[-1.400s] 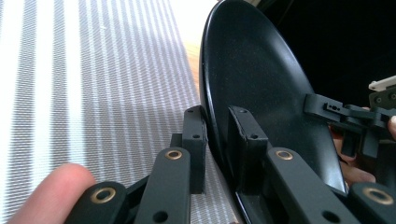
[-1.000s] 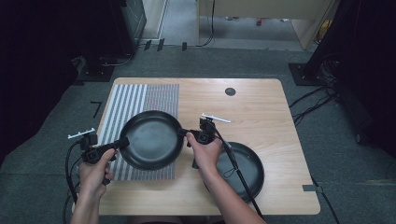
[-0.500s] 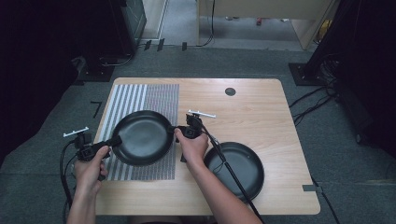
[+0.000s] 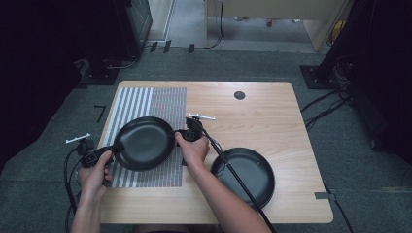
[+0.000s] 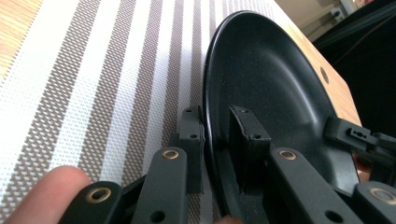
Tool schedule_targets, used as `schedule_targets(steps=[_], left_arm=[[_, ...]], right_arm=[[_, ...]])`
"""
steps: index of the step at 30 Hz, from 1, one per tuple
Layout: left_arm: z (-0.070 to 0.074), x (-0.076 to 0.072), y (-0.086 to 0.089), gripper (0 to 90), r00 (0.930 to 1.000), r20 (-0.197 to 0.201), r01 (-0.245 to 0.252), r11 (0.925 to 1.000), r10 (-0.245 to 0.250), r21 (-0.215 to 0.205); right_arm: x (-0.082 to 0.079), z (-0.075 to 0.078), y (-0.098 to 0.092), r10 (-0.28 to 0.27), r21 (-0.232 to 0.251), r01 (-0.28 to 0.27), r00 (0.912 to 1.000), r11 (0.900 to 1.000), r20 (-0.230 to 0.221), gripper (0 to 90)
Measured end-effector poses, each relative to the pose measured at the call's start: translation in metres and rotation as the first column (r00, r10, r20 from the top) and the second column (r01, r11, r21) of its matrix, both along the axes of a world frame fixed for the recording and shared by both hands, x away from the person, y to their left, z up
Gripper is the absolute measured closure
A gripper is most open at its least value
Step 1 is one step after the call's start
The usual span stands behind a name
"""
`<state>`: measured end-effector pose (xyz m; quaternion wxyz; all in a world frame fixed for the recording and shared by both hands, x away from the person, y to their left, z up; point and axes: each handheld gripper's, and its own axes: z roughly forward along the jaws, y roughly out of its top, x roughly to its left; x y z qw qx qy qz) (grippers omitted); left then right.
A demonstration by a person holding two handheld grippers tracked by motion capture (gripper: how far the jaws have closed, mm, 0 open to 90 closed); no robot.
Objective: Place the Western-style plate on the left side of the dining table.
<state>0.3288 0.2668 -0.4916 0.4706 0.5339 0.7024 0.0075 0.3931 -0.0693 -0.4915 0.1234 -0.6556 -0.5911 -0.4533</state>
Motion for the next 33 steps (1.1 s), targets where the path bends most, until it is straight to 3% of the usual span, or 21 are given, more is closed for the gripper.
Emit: schedule_targets(steps=[7,13,14,19,25,33], left_arm=[[0.000,0.019,0.001,75.7,0.9994,-0.029,0.018,0.9998,-0.018,0.013],[0.002,0.036,0.002,77.0,0.9989,-0.040,0.026,0.9995,-0.025,0.020],[0.001,0.039,0.004,77.6,0.9988,-0.045,0.021,0.9998,-0.021,0.006],[-0.001,0.055,0.007,76.8,0.9982,-0.056,0.022,0.9992,-0.020,0.033],[-0.009,0.070,0.012,77.1,0.9968,-0.078,0.021,0.9998,-0.021,0.005],[-0.018,0.078,0.013,77.2,0.9972,-0.074,0.002,0.9999,-0.003,-0.011]], right_arm=[[0.015,-0.002,0.003,-0.014,-0.008,0.014,0.9999,1.000,0.004,84.9],[0.027,-0.012,0.001,-0.036,0.022,0.037,0.9988,0.999,-0.032,84.5],[0.028,-0.013,0.002,-0.042,0.021,0.042,0.9987,0.999,-0.030,84.5],[0.033,-0.015,0.008,-0.062,0.013,0.062,0.9980,0.998,-0.012,84.6],[0.040,-0.018,0.013,-0.090,0.006,0.090,0.9958,0.996,-0.014,84.6],[0.050,-0.020,0.017,-0.097,-0.016,0.097,0.9952,0.995,-0.015,84.5]])
